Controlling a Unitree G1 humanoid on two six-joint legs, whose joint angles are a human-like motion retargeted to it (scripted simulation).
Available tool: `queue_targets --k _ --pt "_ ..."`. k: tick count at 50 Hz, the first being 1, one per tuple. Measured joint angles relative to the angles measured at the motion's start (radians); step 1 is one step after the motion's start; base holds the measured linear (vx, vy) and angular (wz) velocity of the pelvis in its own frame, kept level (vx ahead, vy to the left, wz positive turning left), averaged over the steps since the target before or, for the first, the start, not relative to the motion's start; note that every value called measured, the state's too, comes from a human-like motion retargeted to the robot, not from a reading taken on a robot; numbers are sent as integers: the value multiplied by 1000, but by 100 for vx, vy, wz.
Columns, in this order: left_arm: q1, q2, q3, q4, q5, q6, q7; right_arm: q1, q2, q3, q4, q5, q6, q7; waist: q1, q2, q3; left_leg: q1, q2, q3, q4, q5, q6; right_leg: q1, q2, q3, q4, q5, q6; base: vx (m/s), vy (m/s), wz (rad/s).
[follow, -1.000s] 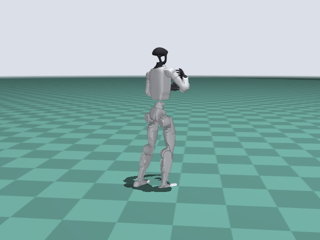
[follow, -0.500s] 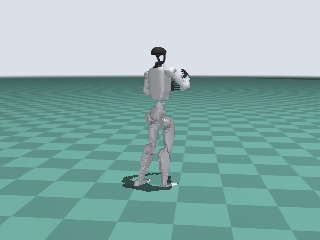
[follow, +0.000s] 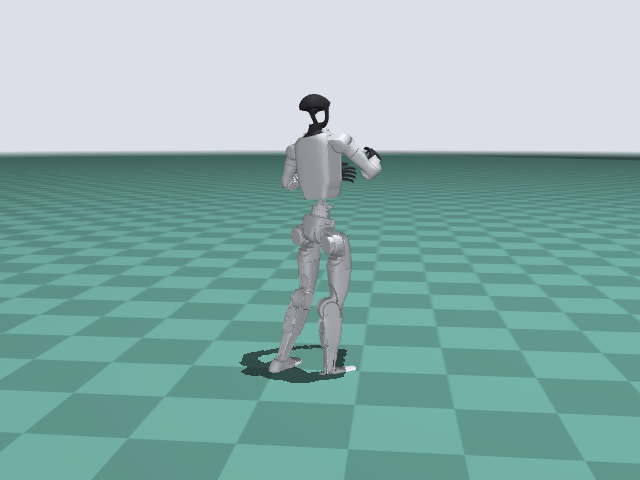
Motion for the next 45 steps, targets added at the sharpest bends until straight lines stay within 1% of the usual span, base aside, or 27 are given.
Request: queue_targets --k 16,33,45 --pt "-17 10 -6 9 128 -2 133 -43 -57 71 14 -92 5 -66 18 -16 12 17 14 -11 55 -22 4 47 7 -1 0 -18 -14 0 0 0" --pt "-22 38 -15 15 312 12 243 -124 -110 163 39 -246 2 -110 23 -5 35 54 27 -14 92 -43 3 102 15 1 0 -33 -23 0 0 0" --pt "-25 49 -21 17 392 19 301 -175 -125 221 52 -326 -2 -161 20 -1 40 65 36 -9 108 -53 2 118 21 9 0 -35 -28 0 0 0"
